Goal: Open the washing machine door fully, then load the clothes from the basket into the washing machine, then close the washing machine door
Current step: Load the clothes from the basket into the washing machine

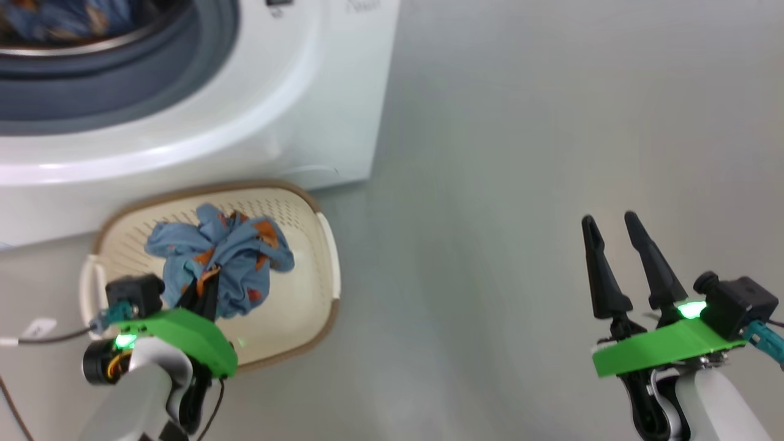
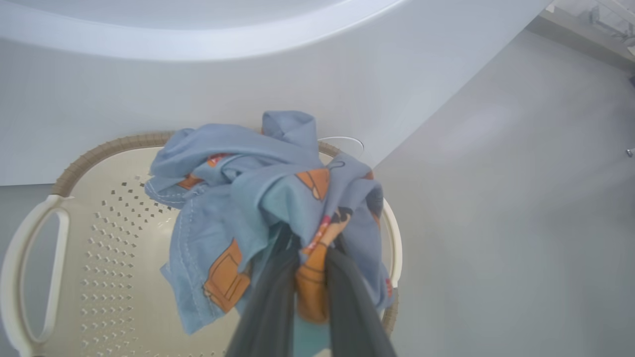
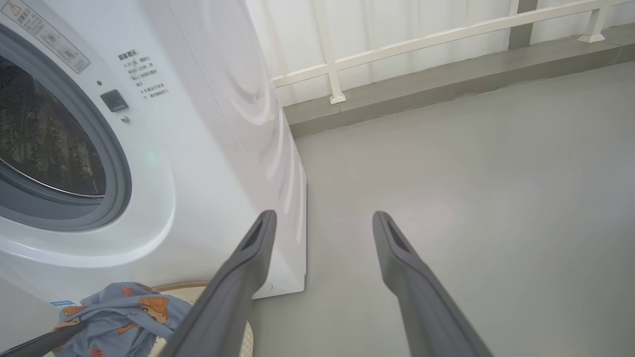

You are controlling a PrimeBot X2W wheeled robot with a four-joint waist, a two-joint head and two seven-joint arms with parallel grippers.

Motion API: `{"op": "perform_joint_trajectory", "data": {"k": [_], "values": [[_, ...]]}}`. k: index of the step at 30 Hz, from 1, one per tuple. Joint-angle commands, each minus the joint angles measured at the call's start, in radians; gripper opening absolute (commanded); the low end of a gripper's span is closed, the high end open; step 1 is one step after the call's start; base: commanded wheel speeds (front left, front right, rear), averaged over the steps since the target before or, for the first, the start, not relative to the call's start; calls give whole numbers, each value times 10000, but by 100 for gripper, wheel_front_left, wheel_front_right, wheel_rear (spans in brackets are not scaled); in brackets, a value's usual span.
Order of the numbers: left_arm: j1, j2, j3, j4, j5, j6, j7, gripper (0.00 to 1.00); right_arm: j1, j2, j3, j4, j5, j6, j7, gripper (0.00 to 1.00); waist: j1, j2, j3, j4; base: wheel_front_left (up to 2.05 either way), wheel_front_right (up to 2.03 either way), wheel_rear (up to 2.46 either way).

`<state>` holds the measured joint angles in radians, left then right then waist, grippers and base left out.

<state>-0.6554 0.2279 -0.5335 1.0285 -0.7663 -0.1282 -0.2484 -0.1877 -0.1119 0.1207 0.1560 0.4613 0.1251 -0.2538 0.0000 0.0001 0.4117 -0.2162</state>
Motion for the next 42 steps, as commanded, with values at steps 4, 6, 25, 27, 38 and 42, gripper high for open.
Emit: {"op": "perform_joint_trajectory", "data": {"k": [4,6,25,27,38,42], "values": [[793,182,1067,-824,774,45,-132,0,442,-252,113,-101,-43,56,-80,100,0,-1,-1341,800,0,0,0],[1113,145,1491,-1173,1141,51,-132,0,579,-295,114,-56,-32,56,-80,100,0,-1,-1565,873,0,0,0],[4079,-885,4447,-4919,4094,32,-133,0,1708,-667,20,176,46,56,-80,100,0,-1,-3043,1636,0,0,0],[4461,-1064,4775,-5413,4199,27,-133,0,1780,-693,2,163,48,56,-80,100,0,-1,-3104,1693,0,0,0],[6207,-1696,5465,-7716,4878,-6,-133,0,2383,-840,-316,71,51,56,-80,100,0,-1,-3379,2144,0,0,0],[6411,-1742,5497,-7944,4923,-11,-133,0,2502,-845,-333,53,47,56,-80,100,0,-1,-3442,2166,0,0,0]]}}
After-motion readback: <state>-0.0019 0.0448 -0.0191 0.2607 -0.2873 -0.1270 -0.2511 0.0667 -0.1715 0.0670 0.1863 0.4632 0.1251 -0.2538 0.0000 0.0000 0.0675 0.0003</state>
